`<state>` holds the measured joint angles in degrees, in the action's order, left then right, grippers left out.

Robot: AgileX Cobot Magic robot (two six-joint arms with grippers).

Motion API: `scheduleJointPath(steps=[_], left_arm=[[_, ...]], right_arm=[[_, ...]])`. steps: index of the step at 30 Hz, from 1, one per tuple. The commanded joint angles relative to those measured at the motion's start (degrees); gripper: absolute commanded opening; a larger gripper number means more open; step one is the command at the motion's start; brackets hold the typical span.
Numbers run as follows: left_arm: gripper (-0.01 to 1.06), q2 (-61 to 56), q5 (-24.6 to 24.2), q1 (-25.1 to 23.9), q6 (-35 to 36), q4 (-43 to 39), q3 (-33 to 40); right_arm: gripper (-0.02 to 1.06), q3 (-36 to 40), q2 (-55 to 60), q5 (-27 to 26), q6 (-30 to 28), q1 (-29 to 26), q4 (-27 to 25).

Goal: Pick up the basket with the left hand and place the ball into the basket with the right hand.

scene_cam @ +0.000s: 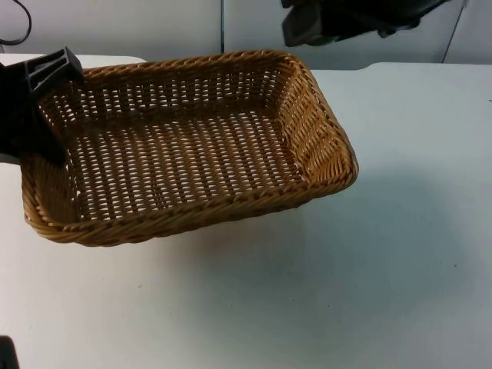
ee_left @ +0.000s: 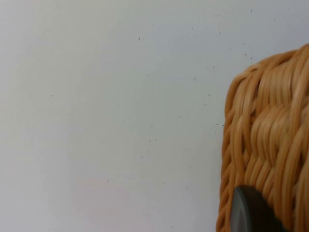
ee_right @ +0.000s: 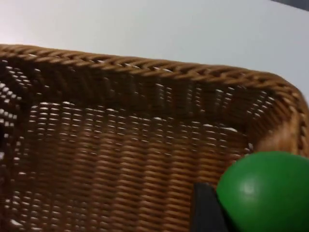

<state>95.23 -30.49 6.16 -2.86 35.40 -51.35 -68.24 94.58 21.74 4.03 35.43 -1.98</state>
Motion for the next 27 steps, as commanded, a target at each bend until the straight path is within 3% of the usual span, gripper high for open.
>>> scheduleJointPath(steps=[1, 7, 14, 27], left_arm=[[0.0, -0.94, 0.61, 0.03, 0.22, 1.49, -0.07], [0.0, -0.94, 0.61, 0.03, 0.22, 1.49, -0.07], [0.0, -0.94, 0.73, 0.03, 0.22, 1.49, -0.07], [0.0, -0.94, 0.73, 0.03, 0.22, 1.49, -0.07]], right_arm=[[0.0, -0.74, 1.97, -2.51, -1.22, 2.12, -1.04], [0.0, -3.25, 8.12, -2.91, -1.97, 4.73, -0.65], [0.0, -3.68, 13.91, -8.35, -3.16, 6.96, -1.18], [0.0, -12.51, 21.45, -5.49, -3.54, 9.34, -0.54]])
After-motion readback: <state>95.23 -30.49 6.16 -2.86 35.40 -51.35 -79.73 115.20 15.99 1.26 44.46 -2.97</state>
